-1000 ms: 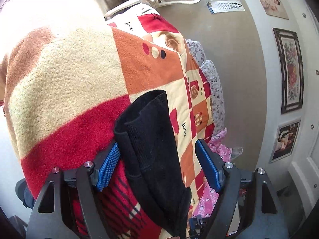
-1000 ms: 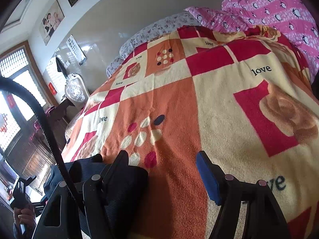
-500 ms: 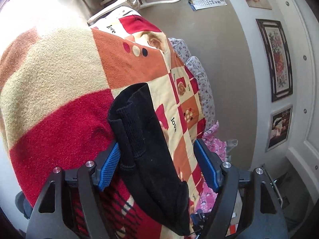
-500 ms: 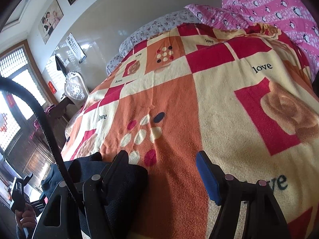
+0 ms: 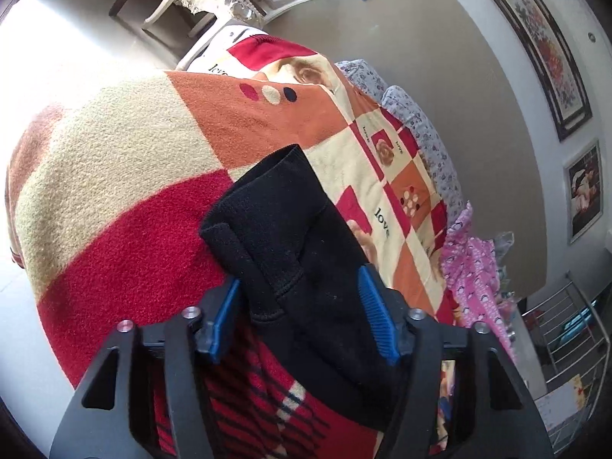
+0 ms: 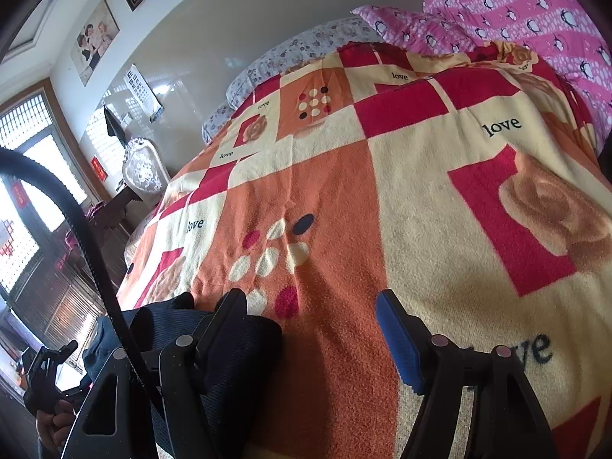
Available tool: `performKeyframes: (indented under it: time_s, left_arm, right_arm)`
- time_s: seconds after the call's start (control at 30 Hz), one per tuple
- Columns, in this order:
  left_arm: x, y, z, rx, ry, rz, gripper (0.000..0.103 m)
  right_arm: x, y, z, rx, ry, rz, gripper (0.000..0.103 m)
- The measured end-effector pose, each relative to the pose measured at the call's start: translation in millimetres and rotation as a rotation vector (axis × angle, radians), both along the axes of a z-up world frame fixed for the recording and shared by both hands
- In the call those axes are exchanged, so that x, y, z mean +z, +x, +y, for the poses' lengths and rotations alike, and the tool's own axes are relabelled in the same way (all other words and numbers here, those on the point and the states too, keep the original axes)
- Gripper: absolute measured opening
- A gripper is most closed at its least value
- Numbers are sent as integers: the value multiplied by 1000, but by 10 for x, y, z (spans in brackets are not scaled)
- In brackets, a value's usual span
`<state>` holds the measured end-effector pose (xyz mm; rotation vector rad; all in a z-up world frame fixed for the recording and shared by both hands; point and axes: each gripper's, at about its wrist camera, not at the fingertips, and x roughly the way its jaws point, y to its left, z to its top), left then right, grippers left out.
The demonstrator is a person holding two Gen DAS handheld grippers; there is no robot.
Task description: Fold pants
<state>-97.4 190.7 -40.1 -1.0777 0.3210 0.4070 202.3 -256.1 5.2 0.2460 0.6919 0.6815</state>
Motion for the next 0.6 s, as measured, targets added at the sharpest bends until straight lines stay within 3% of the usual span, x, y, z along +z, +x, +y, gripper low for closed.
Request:
performKeyframes:
  time_s: [0.03,0.13,0.2,0.27,0.33,0.4,0.6]
  left_arm:
    - [-49,-5,10,8,-6,15,23]
    - [-129,-44,28,15,-13,15,18]
    - [-50,-43,-62,33,60,57,17]
    - [116,8,-244,60,216,136,17]
    - [298,93,-521,87,445,219,17]
    - [406,162,-763,95,622,251,17]
    - [517,396,-1263,5,960,293,17]
  right_arm:
    - [-7,-3,-2,0,2,2,68]
    - [-27,-2,-9,-1,7,10,68]
    - [-39,-7,-11,-1,9,15,68]
    - [-36,0,-10,-1,10,19,68]
    - [-41,-5,-12,-2,12,24,68]
    - [-34,1,-17,-5,17,27,68]
    - [-30,0,-57,-7,38,41,68]
